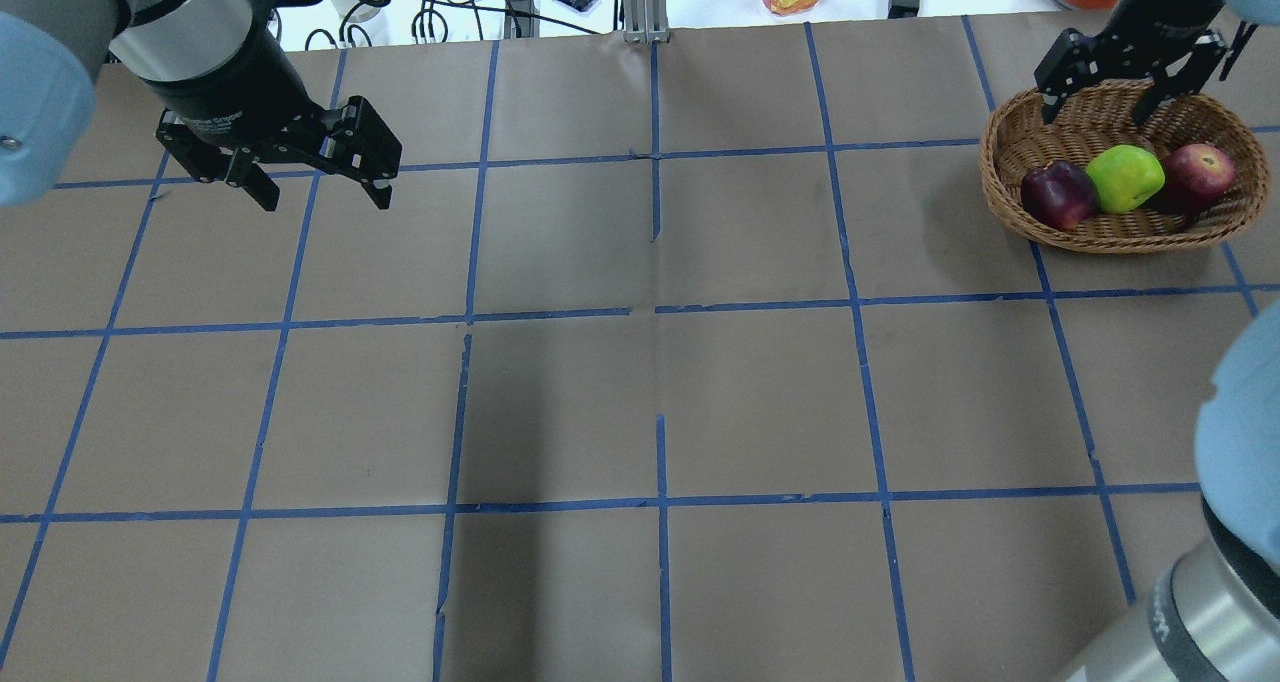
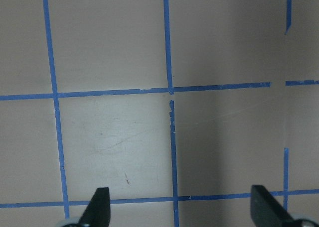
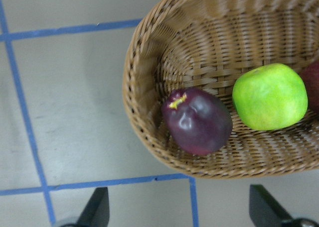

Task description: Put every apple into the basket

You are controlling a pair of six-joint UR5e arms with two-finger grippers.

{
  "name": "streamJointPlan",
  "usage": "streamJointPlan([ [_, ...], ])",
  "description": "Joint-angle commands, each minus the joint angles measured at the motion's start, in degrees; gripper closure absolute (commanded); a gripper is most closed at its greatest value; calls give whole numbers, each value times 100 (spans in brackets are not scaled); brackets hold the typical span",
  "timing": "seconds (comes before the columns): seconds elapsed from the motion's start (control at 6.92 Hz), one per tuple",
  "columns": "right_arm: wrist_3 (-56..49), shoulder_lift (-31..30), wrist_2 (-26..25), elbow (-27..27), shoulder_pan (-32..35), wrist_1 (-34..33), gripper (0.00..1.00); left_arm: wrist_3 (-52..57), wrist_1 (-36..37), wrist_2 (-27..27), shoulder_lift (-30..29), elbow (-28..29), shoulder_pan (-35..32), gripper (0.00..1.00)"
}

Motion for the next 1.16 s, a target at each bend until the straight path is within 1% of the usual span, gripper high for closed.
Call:
streamJointPlan([
  [0.0,637,-917,123,50,398,845,0,-3,0,0,8,7,-3,0],
  [0.14,1182,-1208,176,102,713,1075,0,-3,0,0,8,7,-3,0],
  [0.29,1301,-1602,168,346,1169,1086,0,41,-9,26,17,7,-3,0],
  [0.43,1311,-1980,150,749,1426,1043,0,50,-9,18,17,-1,6,0],
  [0.72,1214,-2639,150,1759,1455,981,0,33,0,9,-1,-2,6,0],
  [0.87,1310,-2756,133,1929,1455,911,0,32,0,18,8,-2,6,0],
  [1.01,1302,-2740,115,1870,1455,728,0,32,0,0,17,7,-3,0],
])
